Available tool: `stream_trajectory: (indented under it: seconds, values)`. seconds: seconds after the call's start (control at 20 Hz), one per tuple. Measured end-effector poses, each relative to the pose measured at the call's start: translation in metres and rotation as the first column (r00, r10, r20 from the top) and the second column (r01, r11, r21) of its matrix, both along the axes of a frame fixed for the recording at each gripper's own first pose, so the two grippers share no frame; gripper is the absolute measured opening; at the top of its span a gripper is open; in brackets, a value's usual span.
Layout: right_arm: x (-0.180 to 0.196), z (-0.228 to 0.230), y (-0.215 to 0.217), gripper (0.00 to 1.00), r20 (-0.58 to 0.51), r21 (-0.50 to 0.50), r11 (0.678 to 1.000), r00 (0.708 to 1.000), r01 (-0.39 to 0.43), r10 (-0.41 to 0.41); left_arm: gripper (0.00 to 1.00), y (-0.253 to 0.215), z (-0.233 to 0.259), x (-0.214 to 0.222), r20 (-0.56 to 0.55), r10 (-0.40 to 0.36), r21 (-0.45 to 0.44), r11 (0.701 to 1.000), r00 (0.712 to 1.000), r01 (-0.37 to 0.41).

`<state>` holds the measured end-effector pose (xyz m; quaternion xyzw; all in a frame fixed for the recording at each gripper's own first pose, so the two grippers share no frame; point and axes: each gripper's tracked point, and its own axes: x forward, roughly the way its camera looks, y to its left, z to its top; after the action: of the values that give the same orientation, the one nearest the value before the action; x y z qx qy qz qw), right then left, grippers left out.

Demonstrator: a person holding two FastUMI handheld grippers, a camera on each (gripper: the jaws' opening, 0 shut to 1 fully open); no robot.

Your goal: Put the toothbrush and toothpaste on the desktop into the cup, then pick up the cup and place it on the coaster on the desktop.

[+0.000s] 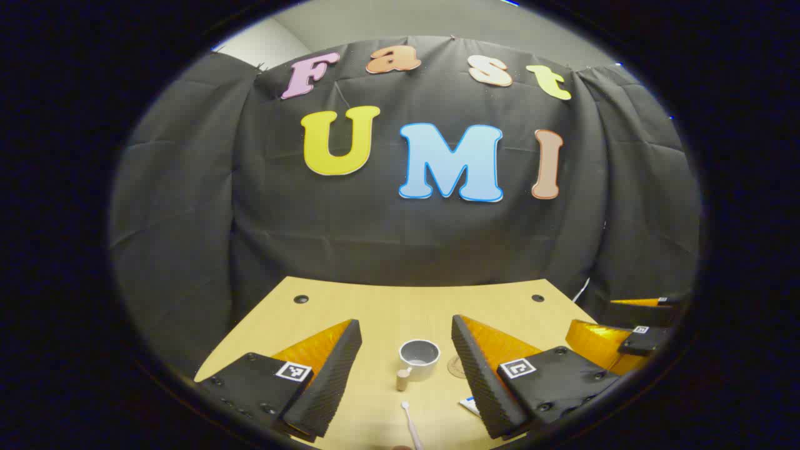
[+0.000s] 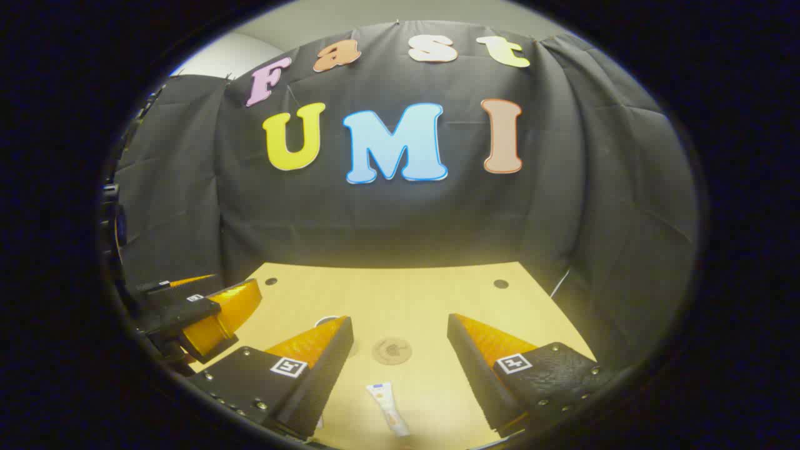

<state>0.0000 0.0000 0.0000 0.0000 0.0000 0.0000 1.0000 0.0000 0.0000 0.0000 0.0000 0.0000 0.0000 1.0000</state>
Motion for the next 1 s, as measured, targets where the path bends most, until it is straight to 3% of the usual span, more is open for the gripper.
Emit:
stream_trajectory:
  seconds: [0.8, 0.85, 1.0]
  values:
    - [0.019, -0.05, 0.012, 0.95, -0.214, 0.025, 0.995, 0.971, -0.1, 0.103, 1.0, -0.017, -0.064, 0.018, -0.177, -0.01, 0.006, 1.0, 0.984, 0.011]
    - [0.019, -0.053, 0.012, 0.95, -0.229, 0.022, 0.995, 0.968, -0.102, 0.105, 0.94, -0.016, -0.07, 0.021, -0.192, -0.011, 0.001, 1.0, 0.981, 0.012]
    - [0.03, -0.079, 0.019, 0.95, -0.288, 0.026, 0.993, 0.951, -0.112, 0.115, 0.94, -0.014, -0.093, 0.029, -0.248, -0.014, -0.007, 1.0, 0.969, 0.013]
